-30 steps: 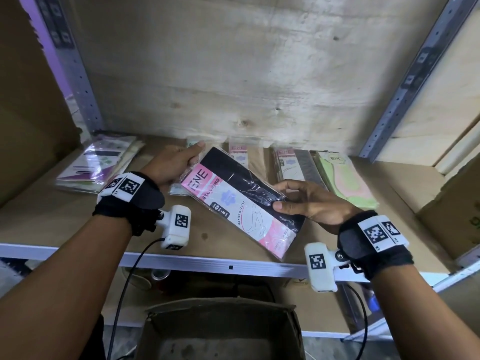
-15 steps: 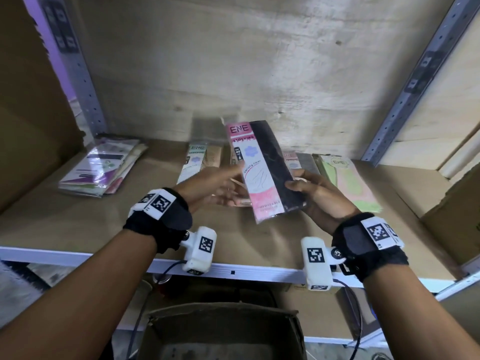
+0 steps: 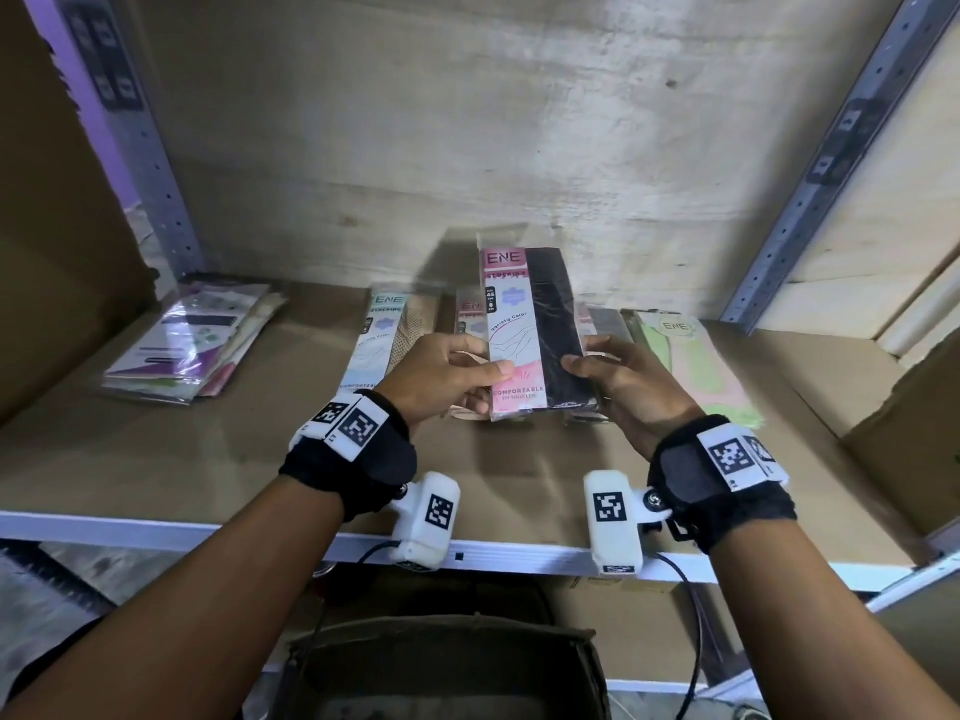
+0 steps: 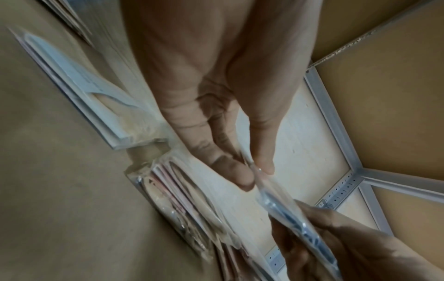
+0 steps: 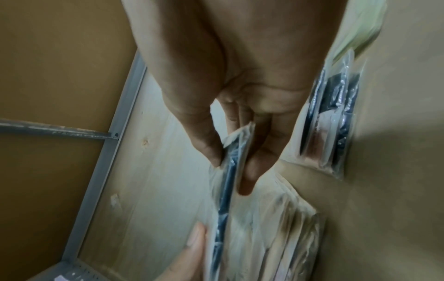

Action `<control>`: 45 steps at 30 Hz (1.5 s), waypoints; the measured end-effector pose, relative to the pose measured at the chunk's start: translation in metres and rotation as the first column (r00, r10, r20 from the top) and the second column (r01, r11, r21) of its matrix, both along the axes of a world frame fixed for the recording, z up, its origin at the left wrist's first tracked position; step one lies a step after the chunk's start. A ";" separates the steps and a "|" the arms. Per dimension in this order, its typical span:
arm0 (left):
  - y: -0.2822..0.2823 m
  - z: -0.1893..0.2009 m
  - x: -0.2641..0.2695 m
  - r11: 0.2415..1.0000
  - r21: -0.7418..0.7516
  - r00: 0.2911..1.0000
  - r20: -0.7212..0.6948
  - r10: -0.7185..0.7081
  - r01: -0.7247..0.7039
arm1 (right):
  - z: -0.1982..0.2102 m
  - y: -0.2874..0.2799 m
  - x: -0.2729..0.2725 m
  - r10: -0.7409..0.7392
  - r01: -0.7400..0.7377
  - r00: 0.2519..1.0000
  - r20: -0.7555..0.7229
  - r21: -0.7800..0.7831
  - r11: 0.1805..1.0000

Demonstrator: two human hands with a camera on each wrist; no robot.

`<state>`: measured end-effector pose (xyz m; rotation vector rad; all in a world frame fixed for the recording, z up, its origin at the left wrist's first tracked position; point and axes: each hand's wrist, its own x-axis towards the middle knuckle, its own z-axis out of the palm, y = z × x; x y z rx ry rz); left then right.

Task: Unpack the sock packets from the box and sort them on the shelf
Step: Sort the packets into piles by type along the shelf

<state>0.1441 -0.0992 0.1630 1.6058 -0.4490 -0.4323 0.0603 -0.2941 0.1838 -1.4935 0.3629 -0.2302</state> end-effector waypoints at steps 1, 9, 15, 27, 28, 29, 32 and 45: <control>-0.002 0.001 0.000 1.000 0.001 1.000 0.008 0.014 -0.014 | 0.000 -0.002 0.001 -0.017 0.017 1.000 -0.005 -0.058 0.998; -0.052 0.021 0.008 0.987 0.132 0.991 0.112 0.075 -0.089 | 0.008 -0.036 0.013 -0.233 0.203 0.972 0.012 -0.532 0.822; -0.105 0.033 0.013 0.943 0.324 0.985 0.168 0.025 -0.079 | 0.011 -0.072 0.004 -0.318 0.240 0.948 -0.021 -0.608 0.757; -0.149 0.029 0.021 0.737 0.632 0.940 0.340 0.015 -0.240 | -0.011 -0.099 0.010 -0.378 0.162 0.906 -0.191 -0.667 0.727; -0.150 0.028 0.021 0.727 0.638 0.936 0.351 0.018 -0.254 | -0.013 -0.100 0.010 -0.378 0.161 0.905 -0.194 -0.665 0.729; -0.151 0.029 0.020 0.720 0.642 0.933 0.359 0.023 -0.265 | -0.013 -0.101 0.011 -0.377 0.163 0.906 -0.194 -0.663 0.731; -0.149 0.030 0.020 0.691 0.668 0.927 0.376 0.009 -0.277 | -0.014 -0.101 0.012 -0.357 0.148 0.914 -0.193 -0.660 0.736; -0.146 0.024 0.019 0.647 0.727 0.940 0.337 -0.044 -0.231 | -0.015 -0.095 0.011 -0.334 0.121 0.921 -0.202 -0.666 0.736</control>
